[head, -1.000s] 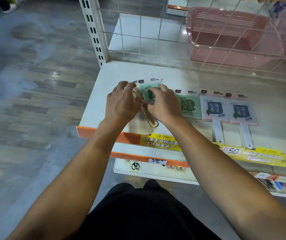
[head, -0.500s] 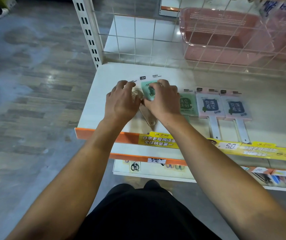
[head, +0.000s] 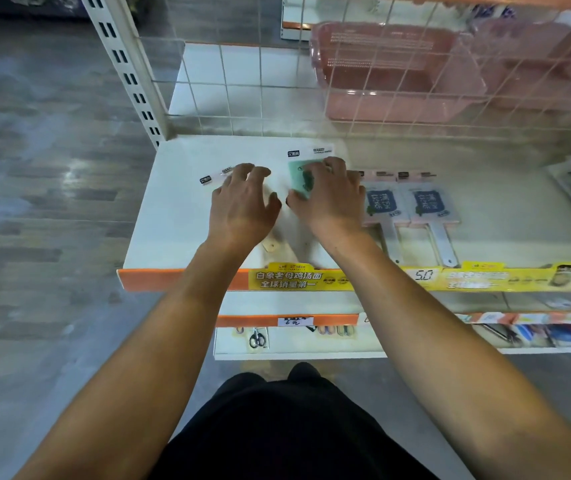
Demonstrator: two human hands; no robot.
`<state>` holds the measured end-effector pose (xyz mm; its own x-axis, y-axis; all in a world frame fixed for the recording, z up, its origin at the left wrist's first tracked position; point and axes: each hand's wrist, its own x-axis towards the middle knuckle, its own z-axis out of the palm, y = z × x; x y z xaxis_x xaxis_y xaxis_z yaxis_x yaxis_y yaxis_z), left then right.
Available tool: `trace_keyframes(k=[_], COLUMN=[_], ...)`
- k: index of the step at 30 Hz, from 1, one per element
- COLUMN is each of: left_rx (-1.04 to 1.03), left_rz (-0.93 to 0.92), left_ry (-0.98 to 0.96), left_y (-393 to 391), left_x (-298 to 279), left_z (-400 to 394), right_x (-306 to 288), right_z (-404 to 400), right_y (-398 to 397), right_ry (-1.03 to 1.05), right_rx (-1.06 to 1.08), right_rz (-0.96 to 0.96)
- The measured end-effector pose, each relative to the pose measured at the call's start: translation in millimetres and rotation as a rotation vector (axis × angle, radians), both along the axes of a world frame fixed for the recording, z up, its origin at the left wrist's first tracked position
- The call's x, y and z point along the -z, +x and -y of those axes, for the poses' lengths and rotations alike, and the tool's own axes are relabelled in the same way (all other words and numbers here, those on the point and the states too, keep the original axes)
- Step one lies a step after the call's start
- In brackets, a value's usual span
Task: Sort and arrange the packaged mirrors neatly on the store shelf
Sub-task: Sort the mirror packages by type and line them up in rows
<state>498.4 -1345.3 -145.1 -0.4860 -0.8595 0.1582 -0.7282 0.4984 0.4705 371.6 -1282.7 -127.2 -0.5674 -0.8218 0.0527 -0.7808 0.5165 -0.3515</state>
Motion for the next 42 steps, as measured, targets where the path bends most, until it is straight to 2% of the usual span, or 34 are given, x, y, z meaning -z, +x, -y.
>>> trace_keyframes(k=[15,26,42], left_rx=[0.019,0.092,0.105], left_rz=[0.0,-0.003,0.154], left_ry=[0.021,0.037,0.102], left_y=[-12.2,-44.8,-98.3], left_x=[3.2,-0.8,13.8], left_z=[-8.8,-20.4,-51.5], right_x=[25.8,14.9,25.3], right_z=[-18.2,-31.6,-72.2], right_y=[-5.9,-35.1,-91.3], right_ry=[0.101,-0.017,0.095], right_rx=[-0.001,0.028,0.145], right_rz=[-0.016,-0.007,0.031])
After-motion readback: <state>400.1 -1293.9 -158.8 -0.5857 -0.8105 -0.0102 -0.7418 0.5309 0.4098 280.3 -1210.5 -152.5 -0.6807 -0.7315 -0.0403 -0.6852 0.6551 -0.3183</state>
